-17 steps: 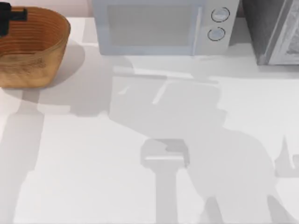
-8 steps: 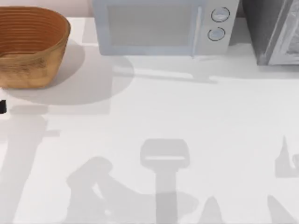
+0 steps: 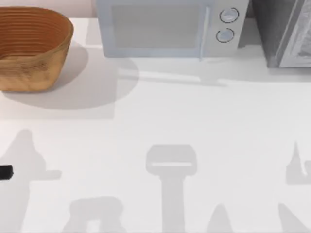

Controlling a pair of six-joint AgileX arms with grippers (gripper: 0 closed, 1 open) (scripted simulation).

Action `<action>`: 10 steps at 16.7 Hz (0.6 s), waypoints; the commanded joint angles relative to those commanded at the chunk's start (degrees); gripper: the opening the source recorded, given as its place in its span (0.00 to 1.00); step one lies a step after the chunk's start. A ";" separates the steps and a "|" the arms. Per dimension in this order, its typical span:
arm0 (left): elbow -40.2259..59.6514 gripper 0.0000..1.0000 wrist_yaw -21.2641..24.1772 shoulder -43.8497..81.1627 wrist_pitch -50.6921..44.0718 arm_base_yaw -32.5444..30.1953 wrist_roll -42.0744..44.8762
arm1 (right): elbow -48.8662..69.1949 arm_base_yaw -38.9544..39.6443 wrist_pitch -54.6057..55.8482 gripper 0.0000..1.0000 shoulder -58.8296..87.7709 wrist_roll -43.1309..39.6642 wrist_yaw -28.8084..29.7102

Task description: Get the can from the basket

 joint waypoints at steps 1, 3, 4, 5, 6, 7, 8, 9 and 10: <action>-2.34 0.00 0.68 -2.72 1.82 0.11 -0.18 | 0.00 0.00 0.00 1.00 0.00 0.00 0.00; -5.30 0.00 1.69 -6.27 4.34 0.29 -0.44 | 0.00 0.00 0.00 1.00 0.00 0.00 0.00; -5.97 0.00 1.95 -7.13 4.94 0.34 -0.50 | 0.00 0.00 0.00 1.00 0.00 0.00 0.00; -6.20 0.00 2.04 -7.41 5.15 0.35 -0.53 | 0.00 0.00 0.00 1.00 0.00 0.00 0.00; -6.20 0.00 2.04 -7.41 5.15 0.35 -0.53 | 0.00 0.00 0.00 1.00 0.00 0.00 0.00; -6.20 0.00 2.04 -7.41 5.15 0.35 -0.53 | 0.00 0.00 0.00 1.00 0.00 0.00 0.00; -6.20 0.00 2.04 -7.41 5.15 0.35 -0.53 | 0.00 0.00 0.00 1.00 0.00 0.00 0.00; -6.15 0.00 1.95 -7.17 5.03 0.32 -0.41 | 0.00 0.00 0.00 1.00 0.00 0.00 0.00; -6.15 0.00 1.95 -7.17 5.03 0.32 -0.41 | 0.00 0.00 0.00 1.00 0.00 0.00 0.00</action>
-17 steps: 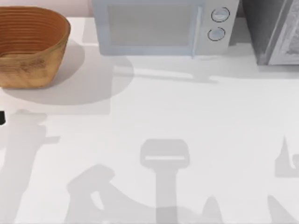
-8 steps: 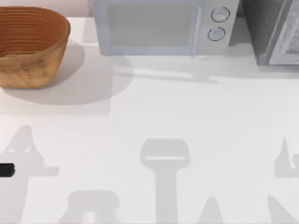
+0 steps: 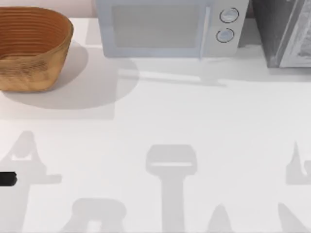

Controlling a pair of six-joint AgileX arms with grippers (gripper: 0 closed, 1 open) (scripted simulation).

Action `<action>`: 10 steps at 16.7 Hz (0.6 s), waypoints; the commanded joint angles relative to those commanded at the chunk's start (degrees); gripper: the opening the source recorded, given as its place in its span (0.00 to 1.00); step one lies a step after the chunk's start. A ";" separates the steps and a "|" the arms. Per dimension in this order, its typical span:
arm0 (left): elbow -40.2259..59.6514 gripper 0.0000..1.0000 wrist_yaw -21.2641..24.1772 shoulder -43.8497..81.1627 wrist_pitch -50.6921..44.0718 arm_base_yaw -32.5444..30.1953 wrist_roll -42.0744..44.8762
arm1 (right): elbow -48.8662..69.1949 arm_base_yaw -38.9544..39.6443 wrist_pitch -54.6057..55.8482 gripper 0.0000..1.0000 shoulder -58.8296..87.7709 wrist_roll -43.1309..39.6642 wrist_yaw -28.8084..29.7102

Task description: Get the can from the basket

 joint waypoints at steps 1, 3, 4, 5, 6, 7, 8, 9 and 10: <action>0.22 0.00 0.46 0.54 0.29 -0.06 0.02 | 0.00 0.00 0.00 1.00 0.00 0.00 0.00; 1.39 0.00 2.84 3.32 1.84 -0.31 0.12 | 0.00 0.00 0.00 1.00 0.00 0.00 0.00; 2.34 0.00 4.65 5.56 3.07 -0.46 0.20 | 0.00 0.00 0.00 1.00 0.00 0.00 0.00; 3.51 0.00 6.82 8.37 4.60 -0.61 0.31 | 0.00 0.00 0.00 1.00 0.00 0.00 0.00; 4.89 0.00 9.30 11.72 6.39 -0.76 0.43 | 0.00 0.00 0.00 1.00 0.00 0.00 0.00; 6.51 0.00 12.07 15.74 8.47 -0.92 0.59 | 0.00 0.00 0.00 1.00 0.00 0.00 0.00; 8.36 0.00 15.10 20.31 10.84 -1.08 0.79 | 0.00 0.00 0.00 1.00 0.00 0.00 0.00; 10.43 0.00 18.36 25.42 13.46 -1.24 1.05 | 0.00 0.00 0.00 1.00 0.00 0.00 0.00; 12.71 0.00 21.79 31.02 16.32 -1.41 1.38 | 0.00 0.00 0.00 1.00 0.00 0.00 0.00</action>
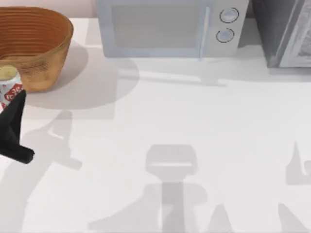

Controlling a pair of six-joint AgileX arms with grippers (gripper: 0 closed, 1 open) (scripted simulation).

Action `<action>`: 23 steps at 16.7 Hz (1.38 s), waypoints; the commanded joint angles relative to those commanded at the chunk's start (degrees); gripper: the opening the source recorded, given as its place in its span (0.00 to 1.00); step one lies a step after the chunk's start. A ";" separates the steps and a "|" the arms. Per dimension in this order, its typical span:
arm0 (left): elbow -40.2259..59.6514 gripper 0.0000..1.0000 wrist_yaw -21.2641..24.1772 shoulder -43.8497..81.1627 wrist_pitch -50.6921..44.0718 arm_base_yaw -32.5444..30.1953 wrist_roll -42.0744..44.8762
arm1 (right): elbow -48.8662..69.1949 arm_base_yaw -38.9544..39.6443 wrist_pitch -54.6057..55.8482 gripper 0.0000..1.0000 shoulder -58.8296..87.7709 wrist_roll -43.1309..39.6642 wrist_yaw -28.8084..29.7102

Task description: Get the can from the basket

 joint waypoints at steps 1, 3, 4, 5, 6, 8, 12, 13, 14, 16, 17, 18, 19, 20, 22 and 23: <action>2.47 0.00 3.58 6.04 3.08 -0.18 0.40 | 0.00 0.00 0.00 1.00 0.00 0.00 0.00; 7.96 0.00 11.13 19.11 9.83 -0.58 1.43 | 0.00 0.00 0.00 1.00 0.00 0.00 0.00; 10.93 0.00 15.03 25.88 13.44 -0.79 2.09 | 0.00 0.00 0.00 1.00 0.00 0.00 0.00; 13.96 0.00 18.93 32.67 17.12 -1.00 2.79 | 0.00 0.00 0.00 1.00 0.00 0.00 0.00; 17.00 0.00 22.83 39.45 20.81 -1.21 3.54 | 0.00 0.00 0.00 1.00 0.00 0.00 0.00; 22.94 0.00 30.49 52.61 28.04 -1.66 5.04 | 0.00 0.00 0.00 1.00 0.00 0.00 0.00; 33.12 0.00 44.60 75.46 40.70 -2.52 7.41 | 0.00 0.00 0.00 1.00 0.00 0.00 0.00; 35.19 0.00 47.78 80.47 43.33 -2.72 7.78 | 0.00 0.00 0.00 1.00 0.00 0.00 0.00; 37.06 0.00 50.77 85.23 45.74 -2.90 8.05 | 0.00 0.00 0.00 1.00 0.00 0.00 0.00; 40.23 0.00 56.16 94.04 49.86 -3.24 8.34 | 0.00 0.00 0.00 1.00 0.00 0.00 0.00; 41.56 0.00 58.53 97.94 51.60 -3.39 8.40 | 0.00 0.00 0.00 1.00 0.00 0.00 0.00; 42.68 0.00 60.56 101.35 53.06 -3.50 8.41 | 0.00 0.00 0.00 1.00 0.00 0.00 0.00; 43.62 0.00 62.28 104.19 54.28 -3.59 8.40 | 0.00 0.00 0.00 1.00 0.00 0.00 0.00; 44.41 0.00 63.70 106.47 55.26 -3.66 8.37 | 0.00 0.00 0.00 1.00 0.00 0.00 0.00; 45.44 0.00 65.50 109.28 56.48 -3.73 8.31 | 0.00 0.00 0.00 1.00 0.00 0.00 0.00; 45.66 0.00 65.84 109.82 56.71 -3.74 8.30 | 0.00 0.00 0.00 1.00 0.00 0.00 0.00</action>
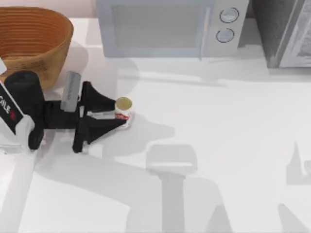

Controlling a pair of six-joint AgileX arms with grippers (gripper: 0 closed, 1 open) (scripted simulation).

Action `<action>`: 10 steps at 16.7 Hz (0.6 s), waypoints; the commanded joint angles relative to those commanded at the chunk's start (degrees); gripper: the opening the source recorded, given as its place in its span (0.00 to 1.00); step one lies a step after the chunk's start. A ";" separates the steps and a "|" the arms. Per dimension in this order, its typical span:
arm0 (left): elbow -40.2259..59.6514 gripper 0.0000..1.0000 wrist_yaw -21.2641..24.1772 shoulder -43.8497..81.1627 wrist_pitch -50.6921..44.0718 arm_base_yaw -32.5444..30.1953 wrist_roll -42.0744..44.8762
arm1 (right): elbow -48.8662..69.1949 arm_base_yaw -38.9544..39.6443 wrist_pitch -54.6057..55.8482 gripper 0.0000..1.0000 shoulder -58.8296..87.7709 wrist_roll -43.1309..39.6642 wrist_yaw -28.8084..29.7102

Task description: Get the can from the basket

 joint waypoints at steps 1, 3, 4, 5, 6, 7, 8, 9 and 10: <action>0.00 0.00 0.00 0.00 0.00 0.00 0.00 | 0.00 0.00 0.00 1.00 0.00 0.00 0.00; 0.00 0.00 0.00 0.00 0.00 0.00 0.00 | 0.00 0.00 0.00 1.00 0.00 0.00 0.00; 0.00 0.00 0.00 0.00 0.00 0.00 0.00 | 0.00 0.00 0.00 1.00 0.00 0.00 0.00; 0.00 0.00 0.00 0.00 0.00 0.00 0.00 | 0.00 0.00 0.00 1.00 0.00 0.00 0.00; 0.00 0.08 0.00 0.00 0.00 0.00 0.00 | 0.00 0.00 0.00 1.00 0.00 0.00 0.00; 0.00 0.15 0.00 0.00 0.00 0.00 0.00 | 0.00 0.00 0.00 1.00 0.00 0.00 0.00; 0.00 0.23 0.00 0.00 0.00 0.00 0.00 | 0.00 0.00 0.00 1.00 0.00 0.00 0.00; 0.00 0.30 0.00 0.00 0.00 0.00 0.00 | 0.00 0.00 0.00 1.00 0.00 0.00 0.00; 0.00 0.38 0.00 0.00 0.00 0.00 0.00 | 0.00 0.00 0.00 1.00 0.00 0.00 0.00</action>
